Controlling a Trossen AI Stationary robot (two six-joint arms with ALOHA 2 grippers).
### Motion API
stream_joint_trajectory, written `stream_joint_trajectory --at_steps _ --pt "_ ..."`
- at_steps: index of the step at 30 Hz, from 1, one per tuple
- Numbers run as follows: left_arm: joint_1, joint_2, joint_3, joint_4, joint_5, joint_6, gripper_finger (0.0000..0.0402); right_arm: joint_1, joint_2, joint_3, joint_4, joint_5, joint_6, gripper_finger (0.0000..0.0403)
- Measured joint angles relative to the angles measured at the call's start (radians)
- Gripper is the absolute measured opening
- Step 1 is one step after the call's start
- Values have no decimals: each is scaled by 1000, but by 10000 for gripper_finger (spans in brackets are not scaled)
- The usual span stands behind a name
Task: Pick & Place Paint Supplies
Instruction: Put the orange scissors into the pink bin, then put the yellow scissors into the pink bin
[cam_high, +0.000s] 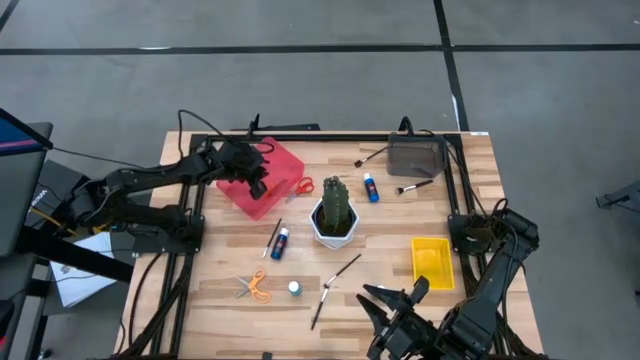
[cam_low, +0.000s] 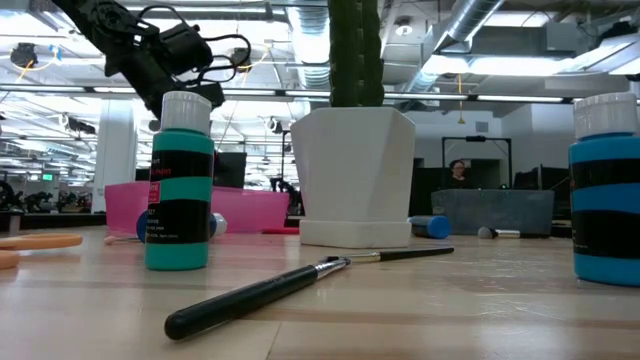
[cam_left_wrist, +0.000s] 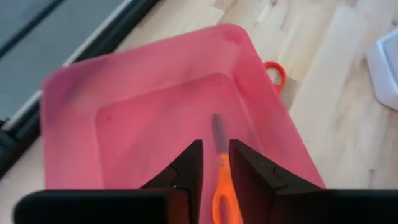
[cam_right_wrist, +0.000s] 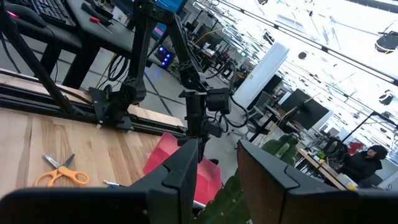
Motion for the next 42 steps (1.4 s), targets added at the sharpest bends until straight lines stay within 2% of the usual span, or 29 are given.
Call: stream_joint_trajectory --at_steps 7,13,18,24,26,31,36,39,42 --pt "0 -4 0 23 -12 43 114 0 0 0 2 0 0 108" --pt "-28 -65 0 18 -2 43 125 0 0 0 2 0 0 108" --pt "-106 -162 0 35 108 40 119 11 0 0 -4 -1 0 108" --pt "-311 -252 0 55 321 91 106 30 -4 -1 -53 -1 2 108" --pt "-401 -258 0 55 345 116 104 31 -4 -1 -78 -1 2 108" --pt "-615 -246 0 68 326 174 101 39 -4 -1 -133 -1 3 108" --pt "-781 -240 -1 125 300 171 101 50 -19 -2 -194 -3 3 108" --pt "-870 -240 0 118 288 64 101 55 -46 0 -218 1 19 108" --pt "-959 -240 0 28 185 -125 98 68 -58 -1 -258 0 64 108"
